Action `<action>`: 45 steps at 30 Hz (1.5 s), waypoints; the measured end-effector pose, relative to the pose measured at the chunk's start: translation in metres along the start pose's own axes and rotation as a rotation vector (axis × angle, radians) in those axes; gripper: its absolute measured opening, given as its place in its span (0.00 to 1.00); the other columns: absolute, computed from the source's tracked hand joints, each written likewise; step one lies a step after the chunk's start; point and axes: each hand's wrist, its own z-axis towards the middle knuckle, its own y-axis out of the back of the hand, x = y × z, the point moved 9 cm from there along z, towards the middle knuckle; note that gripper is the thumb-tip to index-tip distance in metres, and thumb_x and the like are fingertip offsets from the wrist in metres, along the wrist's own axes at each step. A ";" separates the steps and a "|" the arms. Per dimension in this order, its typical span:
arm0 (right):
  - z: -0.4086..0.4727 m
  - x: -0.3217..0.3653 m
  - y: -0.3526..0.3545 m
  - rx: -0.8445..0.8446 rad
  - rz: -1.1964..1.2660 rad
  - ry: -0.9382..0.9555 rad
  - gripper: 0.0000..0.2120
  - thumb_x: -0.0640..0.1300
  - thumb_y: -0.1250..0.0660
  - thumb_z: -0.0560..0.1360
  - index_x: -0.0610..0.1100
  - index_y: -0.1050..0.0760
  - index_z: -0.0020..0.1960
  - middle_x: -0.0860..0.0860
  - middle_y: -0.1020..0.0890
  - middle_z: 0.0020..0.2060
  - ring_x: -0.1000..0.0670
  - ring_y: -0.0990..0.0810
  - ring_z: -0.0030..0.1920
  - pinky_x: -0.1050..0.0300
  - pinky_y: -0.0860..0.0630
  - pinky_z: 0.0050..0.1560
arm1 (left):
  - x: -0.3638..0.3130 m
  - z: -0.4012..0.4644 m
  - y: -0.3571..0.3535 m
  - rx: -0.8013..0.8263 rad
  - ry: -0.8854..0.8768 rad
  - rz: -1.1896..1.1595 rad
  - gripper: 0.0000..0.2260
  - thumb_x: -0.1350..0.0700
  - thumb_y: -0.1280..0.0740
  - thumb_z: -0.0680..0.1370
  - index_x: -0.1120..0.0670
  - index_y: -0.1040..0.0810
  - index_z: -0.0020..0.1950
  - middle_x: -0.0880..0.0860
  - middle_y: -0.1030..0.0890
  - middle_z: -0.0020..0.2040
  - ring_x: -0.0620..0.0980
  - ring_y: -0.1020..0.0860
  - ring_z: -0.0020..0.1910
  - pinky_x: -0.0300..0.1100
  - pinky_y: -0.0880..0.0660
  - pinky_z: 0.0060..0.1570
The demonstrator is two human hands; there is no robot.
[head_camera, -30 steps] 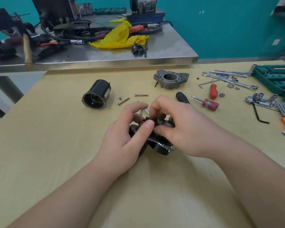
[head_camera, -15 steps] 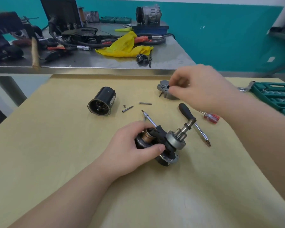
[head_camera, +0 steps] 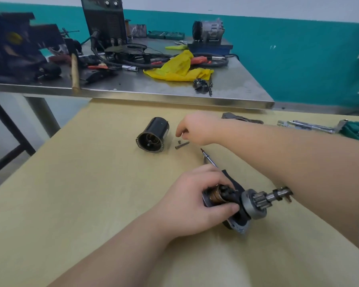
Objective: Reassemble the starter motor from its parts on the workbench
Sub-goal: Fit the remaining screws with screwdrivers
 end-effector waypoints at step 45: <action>-0.228 -0.003 -0.038 -0.197 2.010 -0.282 0.14 0.32 0.27 0.67 0.39 0.11 0.51 0.43 0.13 0.43 0.50 0.15 0.42 0.62 0.19 0.42 | 0.042 0.003 -0.004 -0.050 0.340 -0.448 0.35 0.30 0.45 0.79 0.59 0.17 0.41 0.60 0.15 0.38 0.53 0.18 0.35 0.39 0.23 0.36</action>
